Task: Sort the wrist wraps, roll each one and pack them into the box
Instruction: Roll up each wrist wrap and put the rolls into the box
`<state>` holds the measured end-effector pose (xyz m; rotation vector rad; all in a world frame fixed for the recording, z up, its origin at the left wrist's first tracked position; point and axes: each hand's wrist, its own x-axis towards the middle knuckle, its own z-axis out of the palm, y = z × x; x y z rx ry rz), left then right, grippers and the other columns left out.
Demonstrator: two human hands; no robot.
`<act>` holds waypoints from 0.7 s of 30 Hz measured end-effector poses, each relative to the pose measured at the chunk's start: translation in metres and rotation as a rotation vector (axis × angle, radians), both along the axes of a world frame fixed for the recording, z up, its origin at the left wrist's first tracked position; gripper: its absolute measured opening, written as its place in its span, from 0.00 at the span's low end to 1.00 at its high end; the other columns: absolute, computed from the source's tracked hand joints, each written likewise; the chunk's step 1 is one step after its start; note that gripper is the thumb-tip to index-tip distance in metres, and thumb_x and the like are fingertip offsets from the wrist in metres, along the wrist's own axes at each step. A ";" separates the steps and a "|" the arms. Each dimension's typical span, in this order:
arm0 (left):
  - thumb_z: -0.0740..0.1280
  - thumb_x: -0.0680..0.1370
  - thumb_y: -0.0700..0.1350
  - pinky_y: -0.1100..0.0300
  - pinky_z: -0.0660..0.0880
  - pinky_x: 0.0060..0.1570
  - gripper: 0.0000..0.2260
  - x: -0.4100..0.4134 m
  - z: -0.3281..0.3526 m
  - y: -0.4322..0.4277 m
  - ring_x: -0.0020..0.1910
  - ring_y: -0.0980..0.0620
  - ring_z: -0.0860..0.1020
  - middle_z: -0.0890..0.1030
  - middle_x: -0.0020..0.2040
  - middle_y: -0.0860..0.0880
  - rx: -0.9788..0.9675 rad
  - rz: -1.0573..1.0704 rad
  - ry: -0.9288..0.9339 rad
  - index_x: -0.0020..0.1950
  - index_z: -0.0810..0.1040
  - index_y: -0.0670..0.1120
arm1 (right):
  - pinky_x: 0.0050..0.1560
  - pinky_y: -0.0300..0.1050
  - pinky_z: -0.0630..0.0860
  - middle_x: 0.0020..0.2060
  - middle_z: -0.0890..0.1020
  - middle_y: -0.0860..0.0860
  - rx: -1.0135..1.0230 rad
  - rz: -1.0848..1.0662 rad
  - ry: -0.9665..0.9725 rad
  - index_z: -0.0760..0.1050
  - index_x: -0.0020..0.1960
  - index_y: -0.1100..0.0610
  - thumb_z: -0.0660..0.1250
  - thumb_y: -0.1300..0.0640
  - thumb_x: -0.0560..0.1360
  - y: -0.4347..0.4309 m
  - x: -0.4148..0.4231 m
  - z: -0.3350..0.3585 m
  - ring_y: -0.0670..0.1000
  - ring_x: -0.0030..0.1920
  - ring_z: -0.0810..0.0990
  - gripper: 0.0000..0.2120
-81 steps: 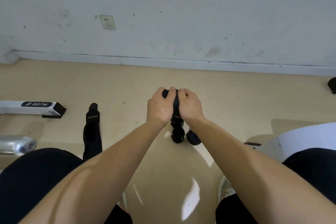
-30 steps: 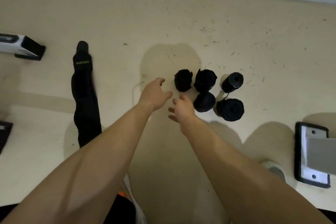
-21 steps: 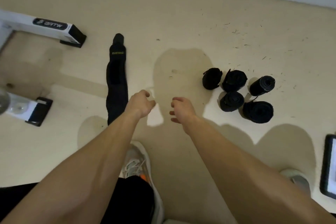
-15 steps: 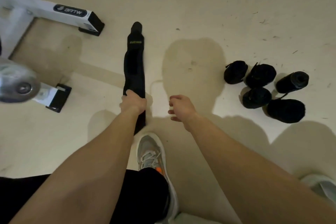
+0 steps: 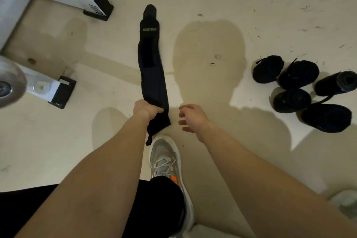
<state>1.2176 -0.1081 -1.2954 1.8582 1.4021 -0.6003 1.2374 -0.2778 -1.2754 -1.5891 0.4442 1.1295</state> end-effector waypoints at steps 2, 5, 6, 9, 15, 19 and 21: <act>0.79 0.75 0.44 0.48 0.79 0.61 0.25 0.006 0.005 -0.010 0.62 0.39 0.80 0.81 0.63 0.42 -0.071 0.035 -0.088 0.67 0.76 0.39 | 0.54 0.52 0.79 0.50 0.78 0.51 -0.015 0.000 -0.014 0.74 0.62 0.55 0.57 0.57 0.83 -0.007 0.002 0.000 0.52 0.47 0.79 0.11; 0.74 0.78 0.43 0.46 0.81 0.57 0.18 0.019 0.016 -0.029 0.58 0.40 0.81 0.83 0.61 0.42 -0.158 0.034 -0.180 0.66 0.77 0.42 | 0.59 0.52 0.76 0.61 0.77 0.54 -0.057 0.005 -0.108 0.72 0.70 0.54 0.60 0.57 0.83 -0.020 0.008 0.003 0.54 0.56 0.77 0.17; 0.73 0.79 0.42 0.49 0.82 0.51 0.16 0.024 0.021 -0.036 0.57 0.40 0.82 0.83 0.59 0.41 -0.183 0.032 -0.202 0.65 0.77 0.42 | 0.60 0.51 0.76 0.65 0.76 0.55 -0.065 0.003 -0.146 0.70 0.73 0.53 0.61 0.56 0.83 -0.025 0.011 0.006 0.55 0.58 0.76 0.19; 0.71 0.81 0.40 0.54 0.79 0.42 0.11 0.037 0.044 -0.054 0.54 0.43 0.83 0.84 0.57 0.41 -0.278 0.053 -0.271 0.63 0.78 0.42 | 0.66 0.52 0.74 0.71 0.73 0.54 -0.040 -0.007 -0.193 0.65 0.77 0.48 0.60 0.54 0.84 -0.046 0.020 0.026 0.57 0.67 0.75 0.22; 0.74 0.78 0.36 0.52 0.82 0.50 0.28 0.058 0.105 -0.085 0.61 0.42 0.81 0.80 0.66 0.40 -0.404 0.028 -0.430 0.76 0.69 0.41 | 0.49 0.46 0.79 0.52 0.84 0.54 0.054 -0.077 -0.297 0.74 0.65 0.49 0.64 0.56 0.83 -0.091 0.039 0.090 0.51 0.45 0.85 0.11; 0.72 0.79 0.35 0.55 0.81 0.46 0.32 0.062 0.157 -0.108 0.57 0.45 0.82 0.77 0.69 0.41 -0.440 -0.063 -0.534 0.80 0.64 0.44 | 0.42 0.43 0.79 0.46 0.84 0.58 0.084 -0.093 -0.387 0.78 0.55 0.54 0.67 0.64 0.80 -0.114 0.044 0.132 0.52 0.39 0.84 0.07; 0.71 0.79 0.34 0.57 0.81 0.42 0.28 0.065 0.185 -0.118 0.51 0.48 0.81 0.76 0.65 0.43 -0.398 -0.132 -0.563 0.77 0.68 0.46 | 0.39 0.40 0.79 0.44 0.83 0.57 0.082 -0.098 -0.426 0.79 0.53 0.56 0.67 0.65 0.80 -0.125 0.045 0.154 0.51 0.37 0.83 0.06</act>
